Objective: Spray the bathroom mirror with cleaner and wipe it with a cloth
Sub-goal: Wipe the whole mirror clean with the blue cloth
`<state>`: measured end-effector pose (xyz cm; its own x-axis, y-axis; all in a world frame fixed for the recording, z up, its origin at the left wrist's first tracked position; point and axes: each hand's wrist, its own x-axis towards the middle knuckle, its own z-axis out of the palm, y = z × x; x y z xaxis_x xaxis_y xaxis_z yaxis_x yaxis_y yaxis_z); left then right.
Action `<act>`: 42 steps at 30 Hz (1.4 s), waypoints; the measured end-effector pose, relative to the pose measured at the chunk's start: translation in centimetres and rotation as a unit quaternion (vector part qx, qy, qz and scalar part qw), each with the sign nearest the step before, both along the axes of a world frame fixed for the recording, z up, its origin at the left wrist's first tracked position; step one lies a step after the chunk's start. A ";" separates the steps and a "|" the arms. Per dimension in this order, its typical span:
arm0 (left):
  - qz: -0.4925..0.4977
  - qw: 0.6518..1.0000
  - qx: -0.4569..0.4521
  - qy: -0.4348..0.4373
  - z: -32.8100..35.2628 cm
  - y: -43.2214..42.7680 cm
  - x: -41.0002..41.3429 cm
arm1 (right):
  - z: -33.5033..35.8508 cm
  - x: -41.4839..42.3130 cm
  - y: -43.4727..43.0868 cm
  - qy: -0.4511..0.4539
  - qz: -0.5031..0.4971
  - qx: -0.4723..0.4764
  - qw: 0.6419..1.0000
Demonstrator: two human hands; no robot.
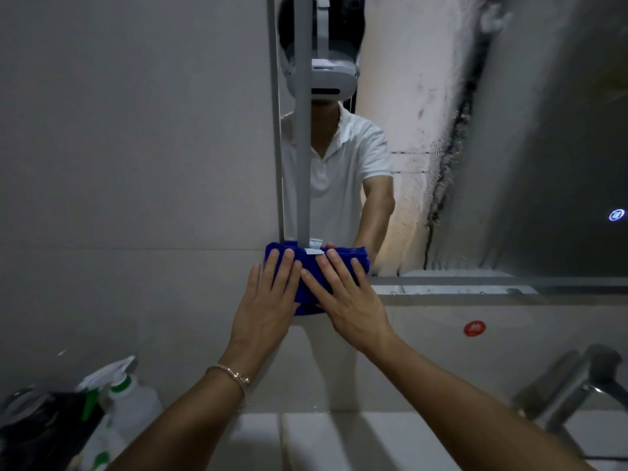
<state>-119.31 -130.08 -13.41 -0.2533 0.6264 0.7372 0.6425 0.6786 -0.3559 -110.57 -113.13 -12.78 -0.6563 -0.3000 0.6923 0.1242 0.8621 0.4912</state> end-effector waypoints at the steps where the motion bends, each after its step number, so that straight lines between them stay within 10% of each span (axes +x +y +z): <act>1: 0.003 1.000 0.002 -0.003 0.0 0.1 0.3 | 0.1 0.1 0.1 -0.007 0.001 0.002 1.000; 27: -0.054 0.996 0.034 -0.057 -0.6 13.4 8.4 | 1.2 8.6 12.2 -0.043 -0.029 0.018 0.999; 42: -0.002 0.995 0.091 0.033 26.4 12.1 5.8 | 26.9 6.0 7.8 0.057 -0.057 -0.049 0.996</act>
